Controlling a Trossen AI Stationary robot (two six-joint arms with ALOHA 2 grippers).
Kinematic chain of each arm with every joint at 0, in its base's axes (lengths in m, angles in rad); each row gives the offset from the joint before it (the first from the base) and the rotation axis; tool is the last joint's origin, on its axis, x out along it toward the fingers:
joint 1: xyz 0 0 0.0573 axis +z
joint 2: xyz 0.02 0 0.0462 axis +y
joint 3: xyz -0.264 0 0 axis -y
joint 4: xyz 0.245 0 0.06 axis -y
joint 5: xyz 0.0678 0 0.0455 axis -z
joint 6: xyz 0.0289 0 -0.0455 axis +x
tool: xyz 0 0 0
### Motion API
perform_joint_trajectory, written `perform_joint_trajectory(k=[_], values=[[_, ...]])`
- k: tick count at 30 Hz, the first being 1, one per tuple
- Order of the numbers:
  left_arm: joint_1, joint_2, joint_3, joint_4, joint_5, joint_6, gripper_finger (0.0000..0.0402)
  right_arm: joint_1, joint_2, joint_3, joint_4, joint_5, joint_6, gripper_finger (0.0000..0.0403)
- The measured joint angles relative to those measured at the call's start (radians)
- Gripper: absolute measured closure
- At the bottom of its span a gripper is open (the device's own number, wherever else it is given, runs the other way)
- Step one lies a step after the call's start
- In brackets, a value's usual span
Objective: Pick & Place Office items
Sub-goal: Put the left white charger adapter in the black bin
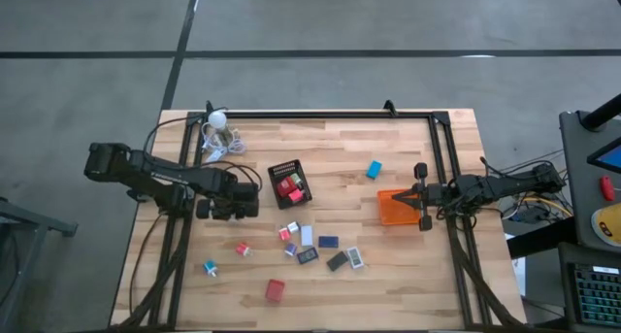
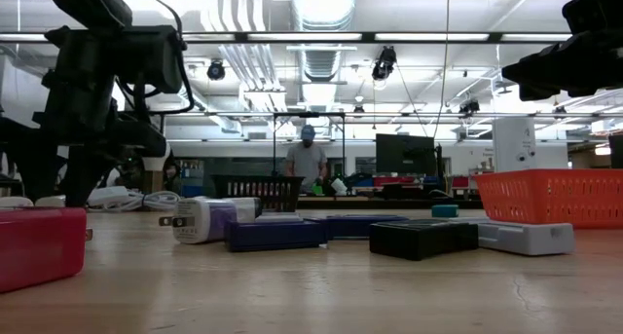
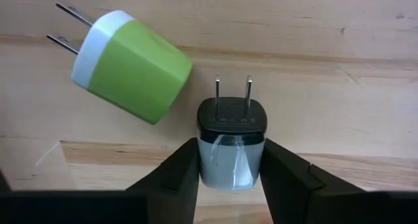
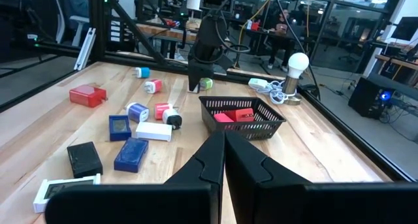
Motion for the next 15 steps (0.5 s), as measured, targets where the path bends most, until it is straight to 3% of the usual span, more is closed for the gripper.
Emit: perform_joint_trajectory(k=[9,15], values=[[0.001,-0.035,0.059,-0.046,-0.006,0.009,0.0263,0.0,0.0,0.0,0.0,0.0,0.0,0.0394],[0.001,-0.063,0.155,-0.046,-0.185,0.12,0.0262,0.0,0.0,0.0,0.0,0.0,0.0,0.0394]])
